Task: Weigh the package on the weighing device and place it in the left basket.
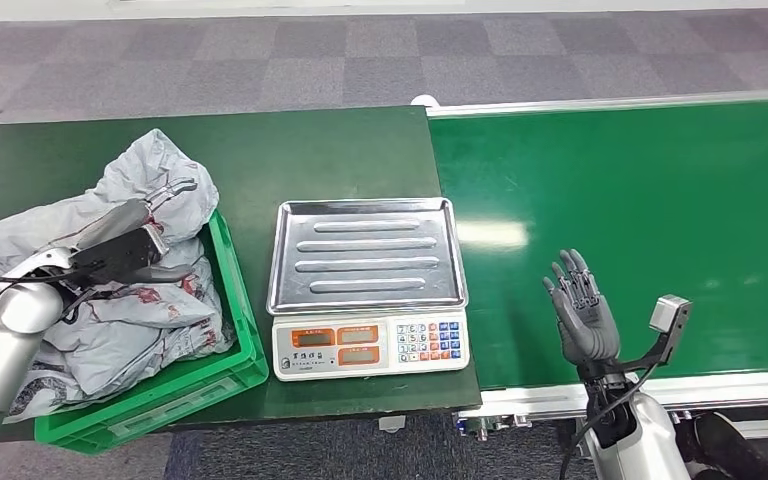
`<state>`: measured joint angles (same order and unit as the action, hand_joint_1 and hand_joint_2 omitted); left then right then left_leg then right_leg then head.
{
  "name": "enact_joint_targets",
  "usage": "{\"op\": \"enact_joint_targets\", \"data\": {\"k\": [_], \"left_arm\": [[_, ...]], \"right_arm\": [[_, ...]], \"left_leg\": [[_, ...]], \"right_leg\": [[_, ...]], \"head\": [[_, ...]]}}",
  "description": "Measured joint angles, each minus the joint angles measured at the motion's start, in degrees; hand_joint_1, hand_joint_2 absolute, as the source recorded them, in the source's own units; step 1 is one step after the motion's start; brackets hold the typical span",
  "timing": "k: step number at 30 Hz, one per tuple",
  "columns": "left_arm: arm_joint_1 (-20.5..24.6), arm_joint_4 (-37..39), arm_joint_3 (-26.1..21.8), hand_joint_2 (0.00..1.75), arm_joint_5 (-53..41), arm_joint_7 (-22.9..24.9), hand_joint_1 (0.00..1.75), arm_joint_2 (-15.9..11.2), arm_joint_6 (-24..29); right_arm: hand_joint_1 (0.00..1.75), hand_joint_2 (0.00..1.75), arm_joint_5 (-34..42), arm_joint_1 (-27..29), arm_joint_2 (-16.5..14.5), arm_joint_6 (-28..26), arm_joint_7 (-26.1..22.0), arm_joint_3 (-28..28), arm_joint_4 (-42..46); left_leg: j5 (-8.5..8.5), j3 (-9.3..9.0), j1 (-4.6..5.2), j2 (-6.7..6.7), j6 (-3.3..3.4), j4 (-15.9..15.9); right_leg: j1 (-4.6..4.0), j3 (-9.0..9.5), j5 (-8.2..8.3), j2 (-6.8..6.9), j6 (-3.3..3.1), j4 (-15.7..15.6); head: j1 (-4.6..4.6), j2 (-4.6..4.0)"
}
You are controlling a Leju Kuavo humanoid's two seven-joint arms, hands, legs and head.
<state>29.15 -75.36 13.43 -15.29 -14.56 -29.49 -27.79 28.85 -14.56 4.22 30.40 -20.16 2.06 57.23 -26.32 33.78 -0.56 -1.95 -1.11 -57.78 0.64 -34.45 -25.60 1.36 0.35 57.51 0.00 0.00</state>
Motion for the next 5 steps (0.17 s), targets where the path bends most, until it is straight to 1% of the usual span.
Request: {"op": "enact_joint_targets", "data": {"k": [5], "left_arm": [[3.07,3.34,2.84,1.75,5.65,-4.74,0.00,3.55,-0.61]], "right_arm": [[0.00,1.75,-1.06,-0.73,0.00,0.22,0.05,-0.37,-0.51]], "left_leg": [[0.00,0.00,0.02,-0.01,0.00,-0.01]], "right_leg": [[0.03,0.02,0.02,-0.01,0.01,0.00]], "head": [[0.00,0.00]]}}
